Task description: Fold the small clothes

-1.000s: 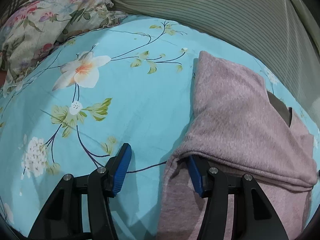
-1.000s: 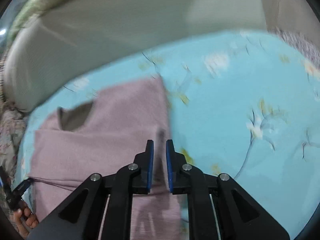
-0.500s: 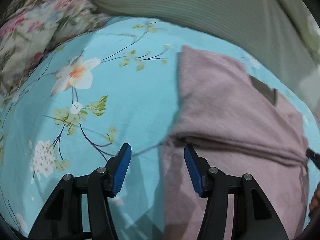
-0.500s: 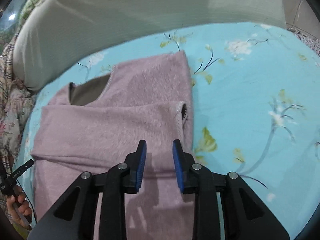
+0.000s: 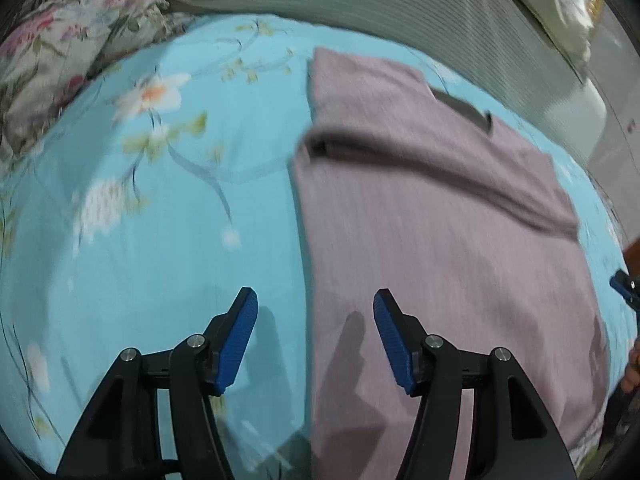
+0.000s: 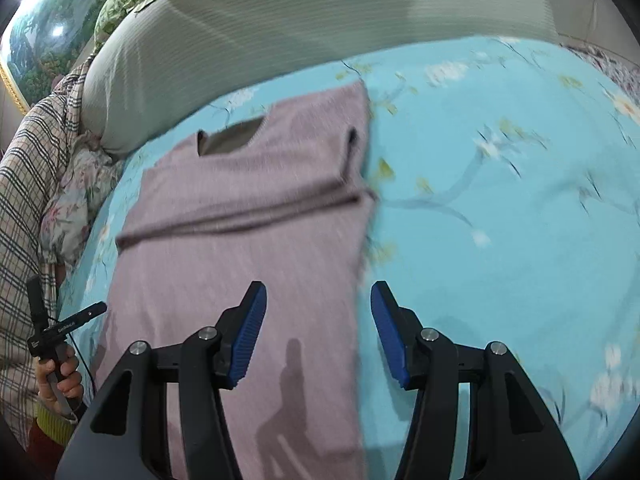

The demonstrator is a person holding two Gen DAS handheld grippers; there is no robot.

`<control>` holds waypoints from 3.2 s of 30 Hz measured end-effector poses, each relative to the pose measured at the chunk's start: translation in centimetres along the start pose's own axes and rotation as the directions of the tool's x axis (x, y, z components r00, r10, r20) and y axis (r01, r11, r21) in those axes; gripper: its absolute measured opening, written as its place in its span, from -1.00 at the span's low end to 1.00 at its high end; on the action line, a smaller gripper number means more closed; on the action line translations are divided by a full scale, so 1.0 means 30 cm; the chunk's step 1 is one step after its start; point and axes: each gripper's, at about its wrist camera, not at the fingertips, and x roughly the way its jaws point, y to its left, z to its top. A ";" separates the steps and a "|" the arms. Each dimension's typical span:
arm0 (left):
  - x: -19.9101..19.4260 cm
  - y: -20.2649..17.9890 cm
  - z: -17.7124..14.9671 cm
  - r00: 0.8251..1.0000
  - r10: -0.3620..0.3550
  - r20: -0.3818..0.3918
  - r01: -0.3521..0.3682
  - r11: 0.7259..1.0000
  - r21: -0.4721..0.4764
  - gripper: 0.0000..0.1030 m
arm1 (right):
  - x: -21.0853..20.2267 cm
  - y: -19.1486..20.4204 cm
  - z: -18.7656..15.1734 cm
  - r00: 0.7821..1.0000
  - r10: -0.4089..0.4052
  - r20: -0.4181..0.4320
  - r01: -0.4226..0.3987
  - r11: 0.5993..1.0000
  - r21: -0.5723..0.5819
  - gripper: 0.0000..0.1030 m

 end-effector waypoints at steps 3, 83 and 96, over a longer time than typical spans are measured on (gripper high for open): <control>-0.027 -0.011 -0.108 0.999 -0.039 -0.030 0.040 0.999 0.016 0.19 | -0.022 -0.052 -0.079 0.999 0.018 -0.027 -0.017 1.000 0.025 0.09; -0.073 -0.043 0.588 0.937 -0.176 0.300 0.212 0.973 -0.093 -0.93 | 0.177 -0.004 0.546 0.937 0.271 0.221 -0.273 0.962 -0.021 -0.85; 0.376 -0.023 0.739 0.995 -0.033 0.097 0.049 0.984 -0.170 -0.90 | 0.569 -0.075 0.618 0.995 0.101 0.006 -0.102 0.991 0.083 -0.84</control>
